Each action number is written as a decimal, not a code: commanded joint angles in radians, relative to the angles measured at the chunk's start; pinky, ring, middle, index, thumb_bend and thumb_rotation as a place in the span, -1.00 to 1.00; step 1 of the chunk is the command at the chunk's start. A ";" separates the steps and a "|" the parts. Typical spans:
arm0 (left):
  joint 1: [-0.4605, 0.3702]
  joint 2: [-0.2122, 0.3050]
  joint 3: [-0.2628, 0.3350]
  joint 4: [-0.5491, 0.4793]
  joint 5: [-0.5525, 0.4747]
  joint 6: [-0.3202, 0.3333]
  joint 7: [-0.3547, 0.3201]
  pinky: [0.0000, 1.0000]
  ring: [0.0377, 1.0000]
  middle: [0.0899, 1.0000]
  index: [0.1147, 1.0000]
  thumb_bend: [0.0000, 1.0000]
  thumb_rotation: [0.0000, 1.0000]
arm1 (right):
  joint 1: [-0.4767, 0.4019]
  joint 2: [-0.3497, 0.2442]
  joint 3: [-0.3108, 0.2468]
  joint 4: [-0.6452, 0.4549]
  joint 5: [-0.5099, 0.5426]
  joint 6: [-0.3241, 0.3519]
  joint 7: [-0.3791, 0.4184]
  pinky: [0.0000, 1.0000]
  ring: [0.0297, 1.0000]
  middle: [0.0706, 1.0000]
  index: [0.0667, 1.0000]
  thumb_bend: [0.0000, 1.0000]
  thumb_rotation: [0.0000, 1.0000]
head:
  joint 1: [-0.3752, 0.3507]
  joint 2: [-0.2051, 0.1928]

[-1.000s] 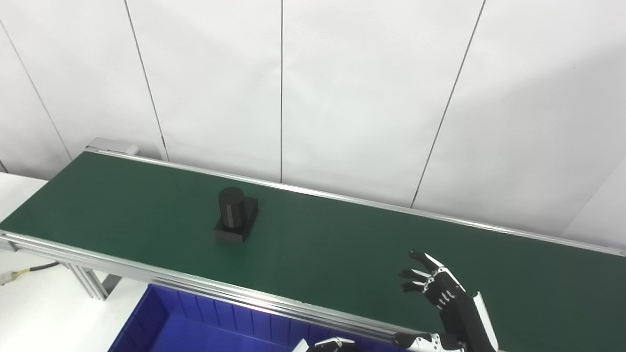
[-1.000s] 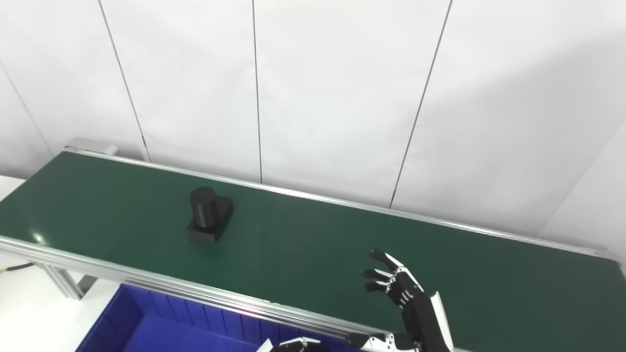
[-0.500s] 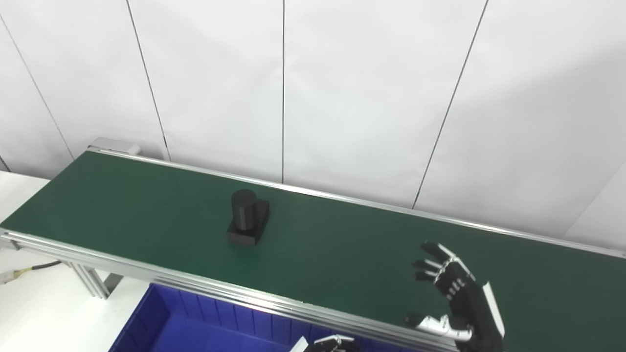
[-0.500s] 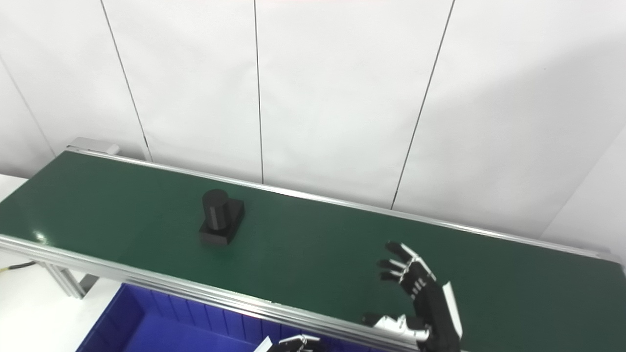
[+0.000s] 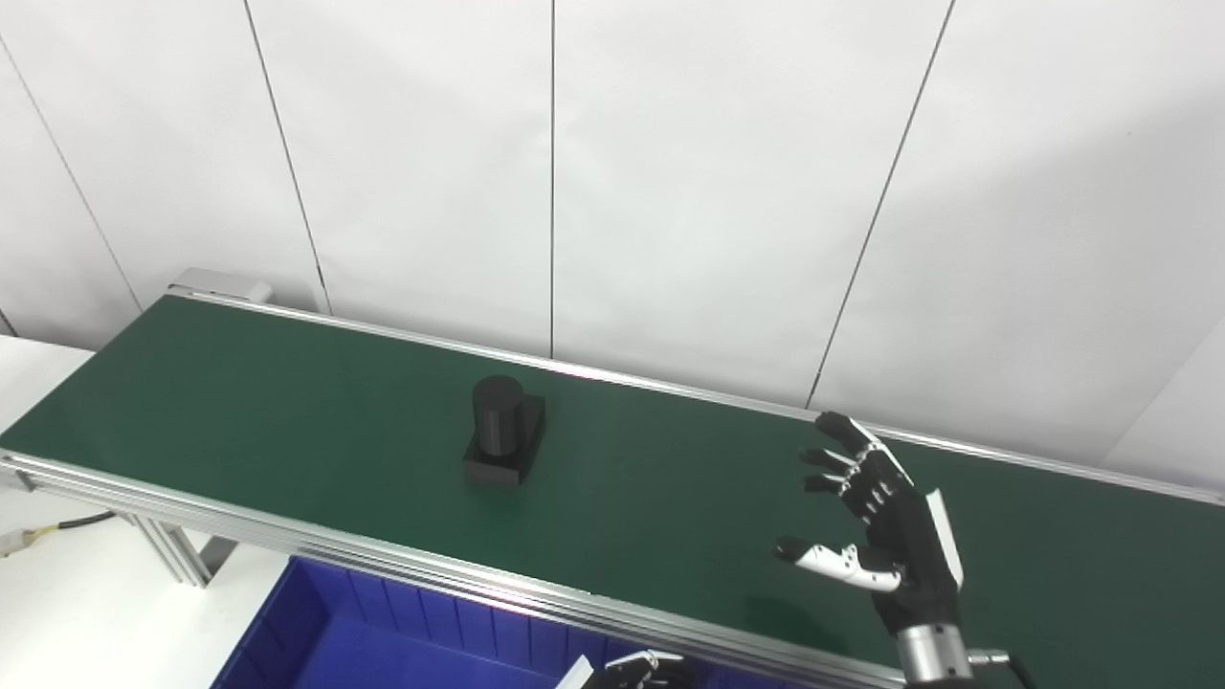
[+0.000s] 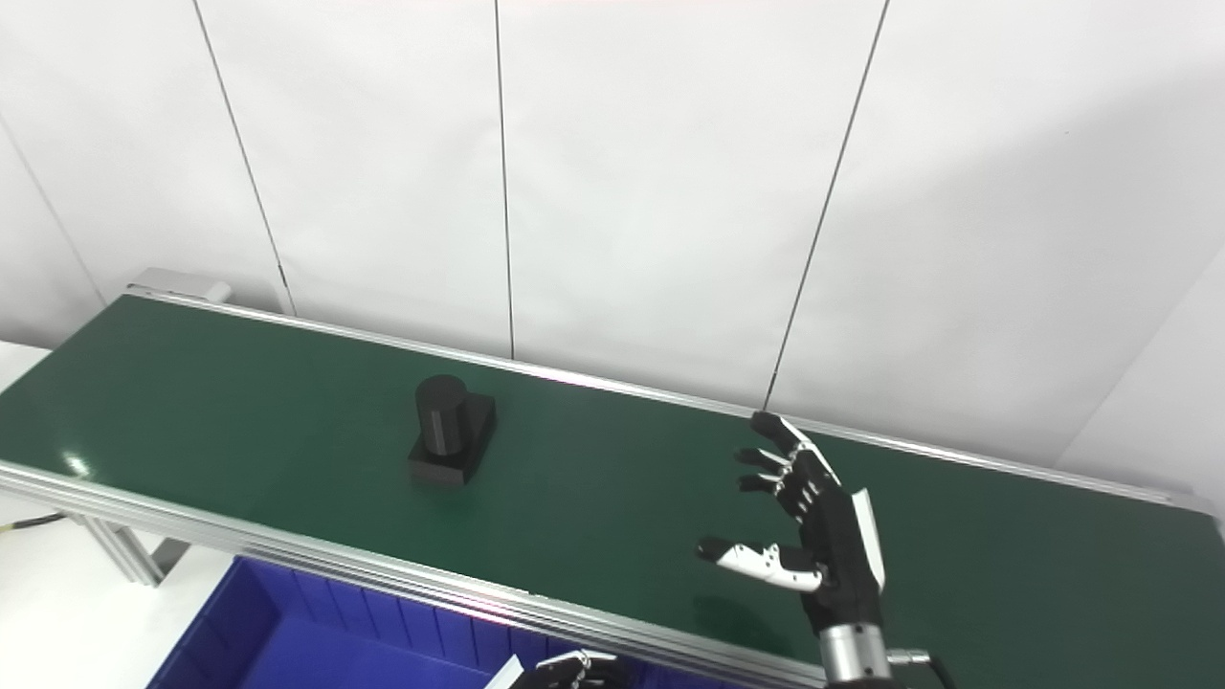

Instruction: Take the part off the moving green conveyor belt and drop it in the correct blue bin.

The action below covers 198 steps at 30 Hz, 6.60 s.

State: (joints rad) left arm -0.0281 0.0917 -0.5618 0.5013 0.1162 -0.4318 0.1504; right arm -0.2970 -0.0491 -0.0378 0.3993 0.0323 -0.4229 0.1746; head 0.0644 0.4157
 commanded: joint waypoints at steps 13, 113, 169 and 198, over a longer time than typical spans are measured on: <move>-0.006 0.011 0.015 -0.032 -0.014 -0.038 -0.034 0.31 0.42 0.46 0.44 1.00 -0.96 | -0.143 0.038 0.039 0.137 -0.047 -0.047 -0.093 0.19 0.42 0.67 0.57 0.88 -0.71 | -0.054 0.009; 0.026 0.010 -0.001 -0.099 0.015 -0.038 -0.018 0.30 0.42 0.49 0.44 1.00 -1.00 | -0.422 0.025 0.155 0.651 -0.137 -0.047 -0.262 0.19 0.39 0.69 0.60 0.97 -0.63 | -0.073 0.045; 0.025 0.013 0.006 -0.097 0.005 -0.038 -0.030 0.32 0.44 0.49 0.46 1.00 -1.00 | -0.350 -0.010 0.197 0.507 -0.211 -0.047 -0.412 -0.21 -0.12 -0.11 -0.11 0.04 -1.00 | -0.087 0.064; 0.051 -0.011 0.047 -0.204 -0.007 -0.038 -0.073 0.52 0.58 0.60 0.60 0.91 -0.97 | 0.213 -0.158 0.038 -0.552 -0.126 0.195 -0.164 -0.28 -0.18 -0.10 -0.07 0.04 -1.00 | -0.230 0.296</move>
State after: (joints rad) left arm 0.0291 0.0866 -0.5256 0.3369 0.1123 -0.4321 0.0813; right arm -0.0772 -0.1883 0.0114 -0.0969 -0.0932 -0.2215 -0.0003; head -0.1607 0.7052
